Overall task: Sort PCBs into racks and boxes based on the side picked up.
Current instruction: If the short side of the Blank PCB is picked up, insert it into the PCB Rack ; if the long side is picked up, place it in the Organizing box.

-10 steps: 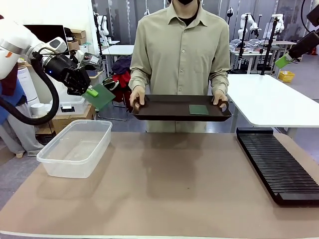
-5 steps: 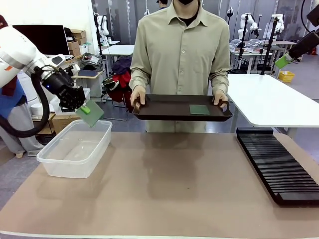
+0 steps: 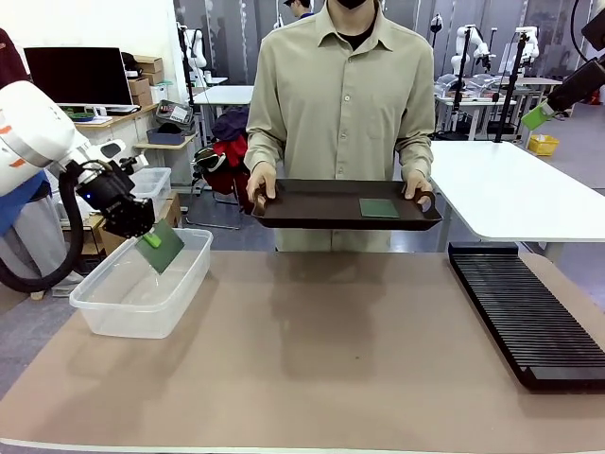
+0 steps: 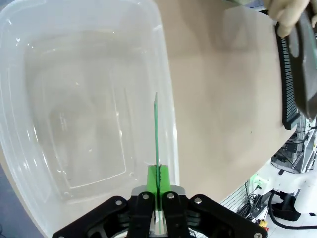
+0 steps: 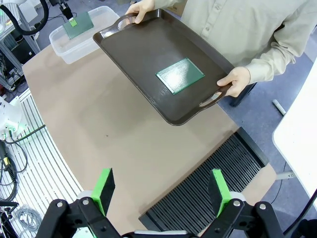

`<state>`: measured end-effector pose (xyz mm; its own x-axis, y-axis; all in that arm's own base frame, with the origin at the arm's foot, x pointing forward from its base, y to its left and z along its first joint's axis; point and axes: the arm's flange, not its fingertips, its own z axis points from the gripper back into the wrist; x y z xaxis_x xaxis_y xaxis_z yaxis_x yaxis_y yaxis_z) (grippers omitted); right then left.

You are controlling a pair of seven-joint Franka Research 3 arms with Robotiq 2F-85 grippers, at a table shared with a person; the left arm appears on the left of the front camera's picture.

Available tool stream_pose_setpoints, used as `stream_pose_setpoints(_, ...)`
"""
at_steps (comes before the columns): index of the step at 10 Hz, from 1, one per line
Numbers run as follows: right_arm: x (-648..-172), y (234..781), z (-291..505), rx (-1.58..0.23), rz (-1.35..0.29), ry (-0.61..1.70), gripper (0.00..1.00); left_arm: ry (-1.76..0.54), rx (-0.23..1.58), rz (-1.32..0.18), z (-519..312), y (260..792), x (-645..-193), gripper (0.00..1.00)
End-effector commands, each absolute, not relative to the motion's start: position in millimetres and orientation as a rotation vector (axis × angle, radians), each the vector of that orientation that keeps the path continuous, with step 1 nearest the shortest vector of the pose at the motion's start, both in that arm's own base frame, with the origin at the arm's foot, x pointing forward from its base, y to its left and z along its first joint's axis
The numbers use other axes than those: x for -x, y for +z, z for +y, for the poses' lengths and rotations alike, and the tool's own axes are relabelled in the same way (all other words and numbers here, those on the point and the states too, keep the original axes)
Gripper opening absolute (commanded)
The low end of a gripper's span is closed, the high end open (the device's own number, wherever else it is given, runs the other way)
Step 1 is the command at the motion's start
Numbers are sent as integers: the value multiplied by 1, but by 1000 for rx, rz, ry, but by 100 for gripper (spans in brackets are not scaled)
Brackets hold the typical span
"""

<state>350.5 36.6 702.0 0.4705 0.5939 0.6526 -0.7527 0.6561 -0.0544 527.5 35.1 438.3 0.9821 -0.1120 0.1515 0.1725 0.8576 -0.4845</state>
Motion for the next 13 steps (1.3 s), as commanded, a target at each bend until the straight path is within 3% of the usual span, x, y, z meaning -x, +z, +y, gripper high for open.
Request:
stream_pose_setpoints(1, -349, 701, 38, -253, -686, 843, 100, -134, 498, -115, 29, 421, -522, 2)
stream_pose_setpoints(11, -349, 701, 38, -253, -686, 843, 100, -118, 518, -99, 24, 350, -537, 2)
stream_pose_setpoints(13, -349, 701, 38, -253, -686, 843, 100, -109, 527, -110, 26, 353, -537, 22)
